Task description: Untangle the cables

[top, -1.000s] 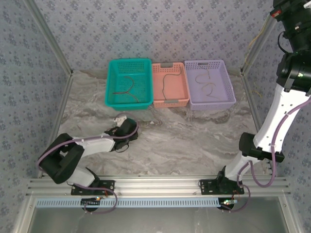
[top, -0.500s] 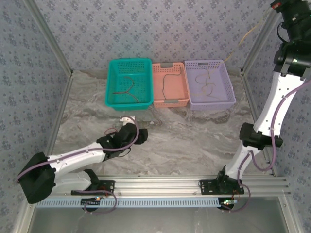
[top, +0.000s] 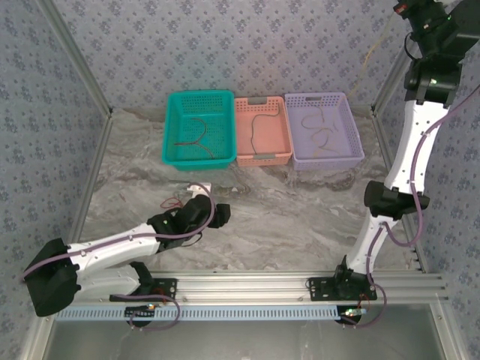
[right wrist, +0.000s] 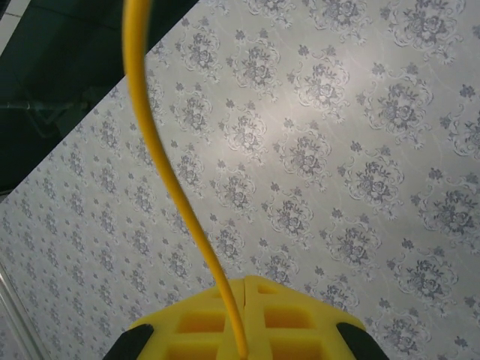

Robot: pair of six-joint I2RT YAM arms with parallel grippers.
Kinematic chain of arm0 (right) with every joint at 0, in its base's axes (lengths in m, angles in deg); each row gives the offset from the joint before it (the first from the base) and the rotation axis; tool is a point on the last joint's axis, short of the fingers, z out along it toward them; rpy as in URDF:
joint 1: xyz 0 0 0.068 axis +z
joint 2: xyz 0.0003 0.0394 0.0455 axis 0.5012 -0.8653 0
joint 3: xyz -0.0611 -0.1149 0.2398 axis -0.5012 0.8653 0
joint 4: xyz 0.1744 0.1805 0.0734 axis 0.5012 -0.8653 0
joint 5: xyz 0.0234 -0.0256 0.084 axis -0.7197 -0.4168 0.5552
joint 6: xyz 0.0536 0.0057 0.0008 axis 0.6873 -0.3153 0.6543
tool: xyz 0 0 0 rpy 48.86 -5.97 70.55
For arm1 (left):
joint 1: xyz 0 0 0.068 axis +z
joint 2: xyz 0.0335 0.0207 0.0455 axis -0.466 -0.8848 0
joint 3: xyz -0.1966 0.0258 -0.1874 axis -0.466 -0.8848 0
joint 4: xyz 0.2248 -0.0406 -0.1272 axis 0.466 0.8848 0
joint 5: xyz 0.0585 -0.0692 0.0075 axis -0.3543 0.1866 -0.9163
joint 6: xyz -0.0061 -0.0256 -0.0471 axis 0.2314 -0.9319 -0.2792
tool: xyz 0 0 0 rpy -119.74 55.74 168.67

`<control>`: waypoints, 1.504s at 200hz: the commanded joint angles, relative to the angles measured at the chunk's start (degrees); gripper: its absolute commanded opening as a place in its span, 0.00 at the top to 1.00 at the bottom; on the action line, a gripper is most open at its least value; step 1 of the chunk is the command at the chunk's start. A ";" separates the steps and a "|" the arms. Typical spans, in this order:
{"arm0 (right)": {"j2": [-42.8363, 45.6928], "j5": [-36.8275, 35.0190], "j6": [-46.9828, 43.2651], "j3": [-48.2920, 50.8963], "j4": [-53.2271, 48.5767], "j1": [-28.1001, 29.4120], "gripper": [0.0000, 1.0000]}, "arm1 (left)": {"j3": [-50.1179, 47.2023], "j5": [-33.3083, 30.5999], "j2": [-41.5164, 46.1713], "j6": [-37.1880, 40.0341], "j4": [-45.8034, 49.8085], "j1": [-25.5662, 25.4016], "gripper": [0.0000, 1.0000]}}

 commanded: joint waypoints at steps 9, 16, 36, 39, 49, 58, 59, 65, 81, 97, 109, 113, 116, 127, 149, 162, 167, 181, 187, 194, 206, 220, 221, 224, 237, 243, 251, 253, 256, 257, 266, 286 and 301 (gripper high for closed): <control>-0.39 -0.94 -4.09 0.79 -2.16 0.48 1.00 | -0.81 -0.61 0.89 -0.40 -0.22 -0.98 0.28; -0.68 -1.27 -4.16 1.32 -3.00 0.76 1.00 | -0.68 -0.53 0.84 -0.36 -0.14 -1.05 0.28; -1.74 -1.70 -7.93 2.83 -5.83 1.20 1.00 | -0.42 -0.40 0.89 -0.17 -0.04 -1.34 0.28; -1.93 -1.84 -8.52 3.14 -6.44 1.28 1.00 | -0.41 -0.36 0.87 -0.26 -0.04 -1.34 0.28; -2.36 -2.01 -10.65 4.94 -8.02 1.70 1.00 | -0.41 -0.22 1.01 -0.33 -0.21 -1.42 0.28; -2.85 -2.31 -11.52 6.88 -8.61 2.13 1.00 | -0.50 -0.13 1.01 -0.39 -0.54 -1.54 0.28; -2.89 -2.39 -11.61 7.08 -8.76 2.16 1.00 | -0.50 -0.10 1.01 -0.40 -0.56 -1.57 0.28; -3.34 -2.57 -12.09 7.94 -9.60 2.50 1.00 | -0.58 -0.16 1.02 -0.47 -0.70 -1.69 0.28; -5.18 -2.89 -14.33 9.49 -12.79 3.77 1.00 | -0.72 0.12 0.61 -0.59 -1.09 -1.87 0.28; -6.53 -3.67 -16.43 12.14 -16.83 5.37 1.00 | -0.57 0.44 0.08 -0.72 -1.45 -1.96 0.28; -5.80 -4.90 -17.53 17.58 -17.09 6.51 1.00 | -0.50 0.47 -0.11 -0.69 -1.54 -2.13 0.28; -5.48 -5.48 -17.74 19.91 -17.00 6.91 1.00 | -0.50 0.53 -0.12 -0.70 -1.64 -2.18 0.28; -5.03 -5.93 -17.96 21.91 -16.73 7.19 1.00 | -0.50 0.49 -0.06 -0.75 -1.67 -2.20 0.28; -3.58 -7.32 -18.37 28.46 -15.39 8.03 1.00 | -0.42 0.53 -0.03 -0.71 -1.72 -2.30 0.28; -2.56 -10.71 -19.50 36.45 -15.56 9.32 1.00 | 0.02 0.92 0.35 -0.49 -1.41 -2.45 0.28; -3.50 -12.82 -20.41 37.54 -18.12 9.82 1.00 | 0.59 0.89 0.81 -0.21 -0.77 -2.72 0.28; -3.95 -13.64 -20.64 37.78 -19.00 9.99 1.00 | 0.72 0.89 1.05 -0.15 -0.54 -2.79 0.28; -5.22 -15.21 -20.48 38.58 -20.28 10.19 1.00 | 1.04 0.84 1.82 -0.10 0.03 -3.00 0.28; -5.95 -15.74 -20.17 38.66 -20.68 10.10 1.00 | 1.07 0.89 2.27 -0.10 0.19 -3.08 0.28; -6.85 -15.99 -19.85 38.30 -21.20 9.88 1.00 | 1.17 0.89 2.78 0.00 0.41 -3.12 0.28; -8.69 -16.21 -19.23 36.50 -22.89 9.48 0.99 | 1.29 0.82 3.60 -0.07 1.14 -3.25 0.28; -11.53 -16.85 -19.01 32.61 -27.44 9.14 0.85 | 1.39 0.55 4.72 -0.26 2.12 -3.36 0.28; -11.67 -16.91 -19.01 32.34 -27.66 9.13 0.83 | 1.37 0.54 4.80 -0.29 2.18 -3.36 0.28; -12.19 -17.10 -19.00 31.50 -28.38 9.05 0.79 | 1.43 0.54 5.03 -0.36 2.30 -3.36 0.28; -13.04 -18.84 -19.00 29.33 -31.46 9.11 0.63 | 1.34 0.44 5.94 -0.35 2.97 -3.36 0.28; -12.70 -19.76 -19.09 29.26 -32.07 9.20 0.57 | 1.40 0.34 6.26 -0.47 3.37 -3.36 0.28; -11.65 -21.16 -19.13 29.83 -32.62 9.22 0.52 | 1.48 0.07 6.68 -0.51 4.00 -3.36 0.27; -11.29 -21.55 -19.10 30.13 -32.74 9.26 0.51 | 1.51 0.05 6.78 -0.61 4.11 -3.36 0.27; -10.69 -22.02 -19.17 30.59 -32.65 9.30 0.50 | 1.57 0.09 6.92 -0.63 4.19 -3.36 0.27; -10.46 -22.18 -19.21 30.80 -32.60 9.34 0.49 | 1.54 0.01 6.96 -0.65 4.27 -3.36 0.27; -8.12 -23.66 -19.24 32.90 -32.11 9.48 0.47 | 1.52 -0.14 7.27 -0.67 4.67 -3.36 0.27; -2.01 -26.20 -19.16 39.53 -29.98 9.69 0.44 | 1.52 -0.53 7.65 -0.91 5.33 -3.36 0.26; 3.31 -27.79 -18.85 45.23 -28.17 9.65 0.43 | 1.52 -0.72 7.78 -1.20 5.71 -3.34 0.25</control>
